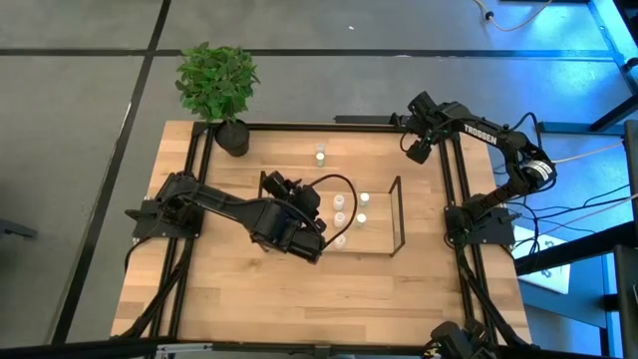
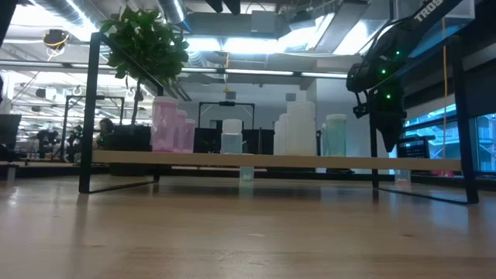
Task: Pick and place medicine bottles onto shelf by color
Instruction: Put the right transparent pill bottle on the shelf aligned with the other transparent pill bottles
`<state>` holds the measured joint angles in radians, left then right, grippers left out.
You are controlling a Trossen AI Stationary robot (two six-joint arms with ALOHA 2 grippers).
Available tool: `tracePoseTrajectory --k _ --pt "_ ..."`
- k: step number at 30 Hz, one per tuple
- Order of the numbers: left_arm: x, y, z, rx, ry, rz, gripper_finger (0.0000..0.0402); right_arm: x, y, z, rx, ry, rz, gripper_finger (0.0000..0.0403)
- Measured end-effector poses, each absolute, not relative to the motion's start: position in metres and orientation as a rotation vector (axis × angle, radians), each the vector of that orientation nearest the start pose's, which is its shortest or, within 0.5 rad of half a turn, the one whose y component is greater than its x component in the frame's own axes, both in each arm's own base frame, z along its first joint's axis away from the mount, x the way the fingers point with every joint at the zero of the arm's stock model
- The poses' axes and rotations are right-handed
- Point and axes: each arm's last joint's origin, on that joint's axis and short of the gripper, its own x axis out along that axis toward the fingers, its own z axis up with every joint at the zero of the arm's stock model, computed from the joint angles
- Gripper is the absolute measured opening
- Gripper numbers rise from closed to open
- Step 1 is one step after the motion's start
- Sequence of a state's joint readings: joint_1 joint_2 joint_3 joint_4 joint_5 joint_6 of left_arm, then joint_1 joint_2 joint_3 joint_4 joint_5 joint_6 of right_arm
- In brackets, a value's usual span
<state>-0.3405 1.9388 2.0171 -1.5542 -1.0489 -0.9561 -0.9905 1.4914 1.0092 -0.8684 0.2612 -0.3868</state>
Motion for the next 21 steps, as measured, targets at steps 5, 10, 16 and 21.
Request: tracePoseTrajectory --k 5,10,16,21 --pt "0.350 -0.098 0.347 0.135 0.727 0.993 0.0209 0.139 -0.226 0.213 0.284 1.459 -0.827 0.0226" --pt "0.350 -0.097 0.347 0.134 0.726 0.994 0.0209 0.139 -0.226 0.213 0.369 1.413 -0.913 0.0226" --pt "0.350 -0.097 0.347 0.134 0.726 0.995 0.0209 0.139 -0.216 0.211 0.487 1.440 -0.920 0.0226" --pt "0.350 -0.097 0.347 0.134 0.726 0.994 0.0209 0.139 -0.208 0.211 0.538 1.492 -0.981 0.0226"
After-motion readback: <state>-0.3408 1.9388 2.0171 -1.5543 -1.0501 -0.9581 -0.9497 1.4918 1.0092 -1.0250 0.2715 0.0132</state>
